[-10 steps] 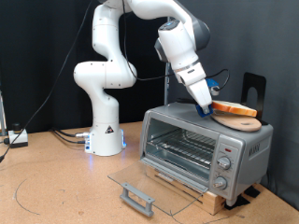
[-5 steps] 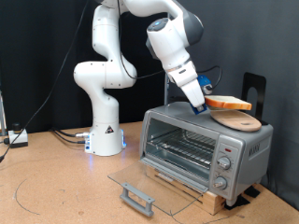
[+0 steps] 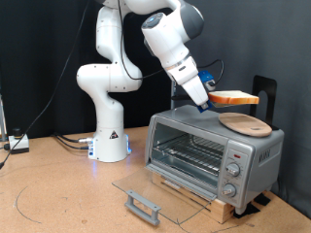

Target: Make a piece of toast with the oven

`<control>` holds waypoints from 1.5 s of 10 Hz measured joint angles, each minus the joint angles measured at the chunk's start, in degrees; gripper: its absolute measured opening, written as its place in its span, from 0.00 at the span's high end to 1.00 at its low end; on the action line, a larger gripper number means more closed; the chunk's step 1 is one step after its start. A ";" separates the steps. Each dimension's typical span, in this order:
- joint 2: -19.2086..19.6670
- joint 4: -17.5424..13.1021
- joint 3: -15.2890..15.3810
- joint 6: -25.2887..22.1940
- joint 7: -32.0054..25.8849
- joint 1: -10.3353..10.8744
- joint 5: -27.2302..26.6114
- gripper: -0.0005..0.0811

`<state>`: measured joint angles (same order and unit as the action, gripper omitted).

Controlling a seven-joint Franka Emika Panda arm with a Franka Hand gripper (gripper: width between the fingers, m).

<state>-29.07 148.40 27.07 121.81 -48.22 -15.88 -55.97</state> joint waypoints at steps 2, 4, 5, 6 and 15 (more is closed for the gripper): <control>0.76 -0.38 -2.70 -0.57 -2.25 -1.61 0.58 0.51; 2.12 -1.48 -5.45 -2.45 -3.98 -3.66 2.97 0.51; 2.92 -2.22 -6.82 -3.80 -5.20 -4.76 4.86 0.51; 3.80 -3.11 -8.30 -5.65 -6.60 -5.79 6.62 0.51; 13.34 -13.66 -19.84 -17.33 -18.56 -13.22 16.91 0.51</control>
<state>-15.73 134.73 7.23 104.48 -66.78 -29.11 -39.06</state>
